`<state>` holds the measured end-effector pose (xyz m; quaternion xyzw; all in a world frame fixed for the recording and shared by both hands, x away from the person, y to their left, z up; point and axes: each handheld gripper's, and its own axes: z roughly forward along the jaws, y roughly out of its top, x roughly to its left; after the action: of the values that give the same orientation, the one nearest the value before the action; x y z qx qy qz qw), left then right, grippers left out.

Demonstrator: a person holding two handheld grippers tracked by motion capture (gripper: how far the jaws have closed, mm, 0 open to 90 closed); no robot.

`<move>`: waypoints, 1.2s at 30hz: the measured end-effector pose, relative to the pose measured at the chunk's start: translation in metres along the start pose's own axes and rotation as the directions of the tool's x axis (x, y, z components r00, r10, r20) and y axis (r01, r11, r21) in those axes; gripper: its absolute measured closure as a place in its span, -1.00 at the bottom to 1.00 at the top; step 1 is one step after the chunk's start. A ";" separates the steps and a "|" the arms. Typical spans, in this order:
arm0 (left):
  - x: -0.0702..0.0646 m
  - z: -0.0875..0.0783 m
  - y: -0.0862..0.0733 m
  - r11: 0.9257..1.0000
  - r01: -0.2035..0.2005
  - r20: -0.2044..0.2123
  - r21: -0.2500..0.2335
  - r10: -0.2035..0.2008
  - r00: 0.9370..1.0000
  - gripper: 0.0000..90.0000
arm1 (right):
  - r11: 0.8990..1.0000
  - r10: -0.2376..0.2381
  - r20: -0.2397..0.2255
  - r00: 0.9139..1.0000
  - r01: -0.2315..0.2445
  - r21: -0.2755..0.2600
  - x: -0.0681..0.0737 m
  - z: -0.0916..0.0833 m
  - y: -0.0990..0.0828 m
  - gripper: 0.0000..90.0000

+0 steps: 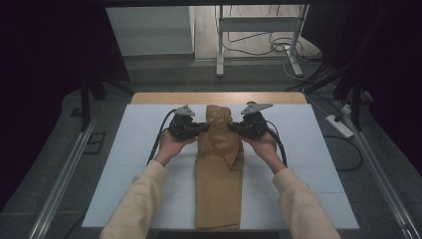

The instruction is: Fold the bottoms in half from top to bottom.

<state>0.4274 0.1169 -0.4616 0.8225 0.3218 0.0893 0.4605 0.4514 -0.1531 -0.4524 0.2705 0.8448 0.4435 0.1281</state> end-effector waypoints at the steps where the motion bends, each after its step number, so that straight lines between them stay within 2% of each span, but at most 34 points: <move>1: 0.000 0.000 -0.001 1.000 0.000 0.001 0.000 0.000 1.000 0.83 | 1.000 0.000 -0.003 1.000 0.000 0.001 0.001 0.000 0.000 0.86; 10: -0.006 -0.005 -0.005 1.000 -0.004 0.013 -0.014 0.005 1.000 0.83 | 1.000 -0.002 -0.017 1.000 0.002 -0.001 0.004 -0.003 -0.002 0.86; 36: -0.015 -0.010 -0.013 1.000 -0.014 0.033 -0.002 0.014 0.999 0.83 | 1.000 0.003 -0.048 0.999 -0.003 0.001 0.013 -0.009 -0.010 0.86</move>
<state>0.4056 0.1195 -0.4640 0.8256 0.3083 0.0792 0.4659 0.4327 -0.1562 -0.4549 0.2610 0.8475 0.4496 0.1069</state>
